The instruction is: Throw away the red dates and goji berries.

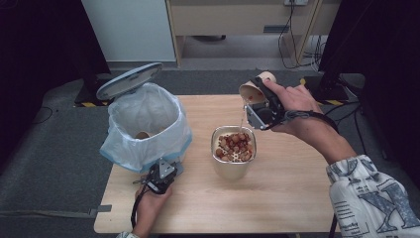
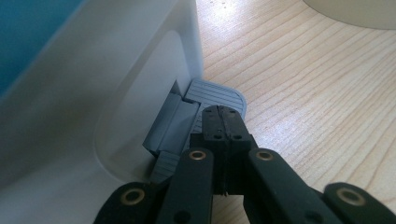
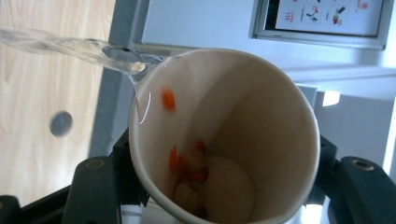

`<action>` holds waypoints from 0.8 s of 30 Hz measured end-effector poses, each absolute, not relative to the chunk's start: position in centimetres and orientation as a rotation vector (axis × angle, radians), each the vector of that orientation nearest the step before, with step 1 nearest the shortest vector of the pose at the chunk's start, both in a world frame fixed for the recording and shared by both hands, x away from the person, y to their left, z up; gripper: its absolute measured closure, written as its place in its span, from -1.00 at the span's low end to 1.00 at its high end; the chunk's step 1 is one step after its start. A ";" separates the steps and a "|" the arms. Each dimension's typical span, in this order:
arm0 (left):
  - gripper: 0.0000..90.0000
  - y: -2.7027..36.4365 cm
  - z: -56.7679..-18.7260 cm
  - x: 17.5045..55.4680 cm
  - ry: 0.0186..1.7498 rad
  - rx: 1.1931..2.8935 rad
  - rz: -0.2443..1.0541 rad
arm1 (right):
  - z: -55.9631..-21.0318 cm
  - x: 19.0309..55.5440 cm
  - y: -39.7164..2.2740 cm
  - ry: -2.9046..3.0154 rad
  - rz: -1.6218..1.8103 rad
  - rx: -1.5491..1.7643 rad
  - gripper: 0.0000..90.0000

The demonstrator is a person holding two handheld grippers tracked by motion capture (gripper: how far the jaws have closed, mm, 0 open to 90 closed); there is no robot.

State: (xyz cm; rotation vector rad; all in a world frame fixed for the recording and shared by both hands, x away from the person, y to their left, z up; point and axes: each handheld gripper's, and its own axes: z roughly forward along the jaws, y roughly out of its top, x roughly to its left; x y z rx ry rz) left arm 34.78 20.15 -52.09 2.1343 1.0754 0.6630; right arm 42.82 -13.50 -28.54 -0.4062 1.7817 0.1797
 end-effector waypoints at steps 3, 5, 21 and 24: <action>0.99 20.1 -52.1 34.8 1.075 2.134 0.663 | -28.7 42.7 -13.3 1.765 0.139 -0.438 -0.20; 0.99 20.2 -52.1 34.8 1.076 2.134 0.663 | -28.9 42.7 -13.2 1.753 0.113 -0.462 -0.20; 0.99 20.1 -52.1 34.8 1.075 2.134 0.663 | -29.1 42.6 -13.2 1.722 0.079 -0.491 -0.20; 0.99 20.1 -52.1 34.8 1.076 2.134 0.663 | -29.0 42.5 -13.2 1.717 0.071 -0.489 -0.20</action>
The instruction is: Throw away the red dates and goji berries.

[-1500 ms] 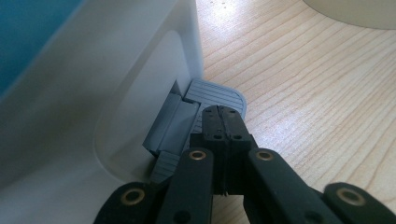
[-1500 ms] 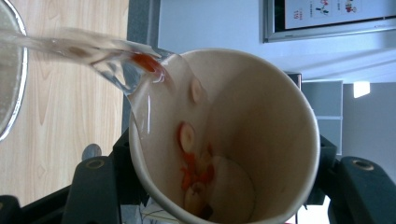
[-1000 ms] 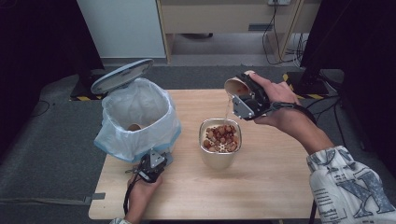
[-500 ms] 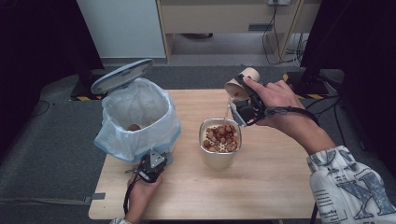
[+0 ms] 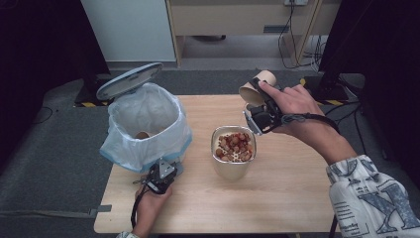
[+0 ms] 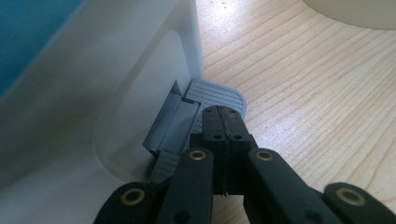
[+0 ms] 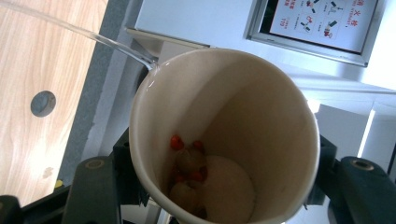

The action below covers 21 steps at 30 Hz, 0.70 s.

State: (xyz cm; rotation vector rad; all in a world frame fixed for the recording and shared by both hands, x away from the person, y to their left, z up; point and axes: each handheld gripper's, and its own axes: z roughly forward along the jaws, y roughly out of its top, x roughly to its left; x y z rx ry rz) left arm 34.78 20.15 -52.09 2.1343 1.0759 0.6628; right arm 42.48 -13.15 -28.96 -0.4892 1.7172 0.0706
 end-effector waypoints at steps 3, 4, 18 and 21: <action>0.99 20.1 -52.1 34.8 1.076 2.134 0.663 | -28.7 42.5 -13.1 1.702 0.070 -0.498 -0.20; 0.99 20.1 -52.1 34.8 1.076 2.134 0.663 | -28.7 42.5 -13.1 1.696 0.069 -0.498 -0.20; 0.99 20.2 -52.1 34.8 1.076 2.134 0.663 | -29.6 42.2 -12.2 1.611 -0.084 -0.629 -0.20; 0.99 20.1 -52.1 34.8 1.076 2.134 0.662 | -29.6 42.1 -12.2 1.610 -0.085 -0.628 -0.20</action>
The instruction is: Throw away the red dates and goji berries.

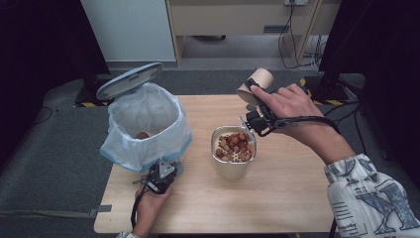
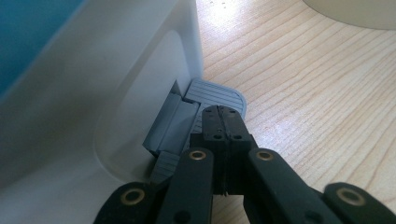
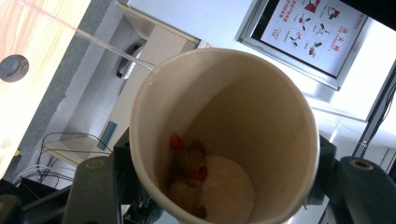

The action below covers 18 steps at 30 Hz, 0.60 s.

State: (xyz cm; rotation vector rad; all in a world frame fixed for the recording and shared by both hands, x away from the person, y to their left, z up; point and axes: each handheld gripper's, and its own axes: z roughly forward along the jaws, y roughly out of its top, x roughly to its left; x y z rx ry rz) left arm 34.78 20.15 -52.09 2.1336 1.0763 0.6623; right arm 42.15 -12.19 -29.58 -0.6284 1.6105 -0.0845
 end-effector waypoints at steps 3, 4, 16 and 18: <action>0.99 20.2 -52.1 34.8 1.076 2.134 0.662 | -29.7 42.2 -12.2 1.610 -0.087 -0.630 -0.20; 0.99 20.2 -52.1 34.8 1.076 2.134 0.662 | -29.7 42.2 -12.2 1.610 -0.087 -0.630 -0.20; 0.99 20.1 -52.1 34.8 1.075 2.134 0.663 | -29.6 42.1 -12.2 1.606 -0.074 -0.620 -0.20; 0.99 20.1 -52.1 34.8 1.076 2.134 0.663 | -29.6 42.2 -12.2 1.605 -0.076 -0.623 -0.20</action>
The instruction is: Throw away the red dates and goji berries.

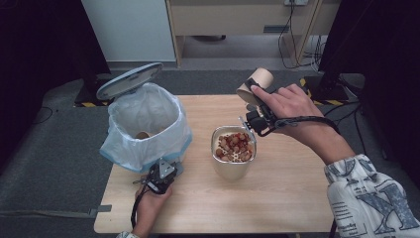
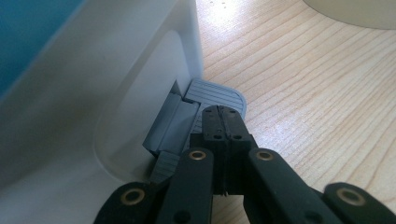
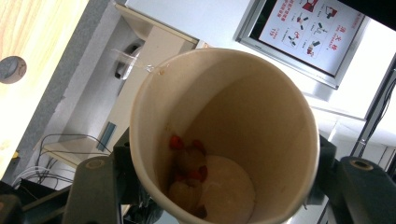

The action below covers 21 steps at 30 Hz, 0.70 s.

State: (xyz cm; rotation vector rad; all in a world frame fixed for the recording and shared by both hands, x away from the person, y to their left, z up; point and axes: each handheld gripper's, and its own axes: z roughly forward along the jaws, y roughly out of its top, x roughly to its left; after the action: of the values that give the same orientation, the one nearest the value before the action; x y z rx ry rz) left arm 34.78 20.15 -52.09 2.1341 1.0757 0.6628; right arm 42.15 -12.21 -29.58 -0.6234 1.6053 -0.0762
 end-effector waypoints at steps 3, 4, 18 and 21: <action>0.99 20.1 -52.1 34.8 1.075 2.135 0.664 | -29.5 42.1 -12.3 1.605 -0.076 -0.624 -0.20; 0.99 20.1 -52.1 34.8 1.075 2.134 0.663 | -29.5 42.1 -12.3 1.606 -0.072 -0.619 -0.20; 0.99 20.2 -52.1 34.8 1.078 2.136 0.659 | -33.2 42.2 -11.1 1.648 -0.155 -0.751 -0.19; 0.99 20.2 -52.1 34.8 1.077 2.135 0.661 | -32.2 42.3 -11.3 1.634 -0.120 -0.681 -0.18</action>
State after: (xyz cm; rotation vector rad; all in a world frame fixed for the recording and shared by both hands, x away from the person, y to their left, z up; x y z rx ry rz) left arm 34.79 20.17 -52.07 2.1349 1.0771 0.6608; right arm 42.32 -11.30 -32.22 -0.6813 1.6343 -0.1196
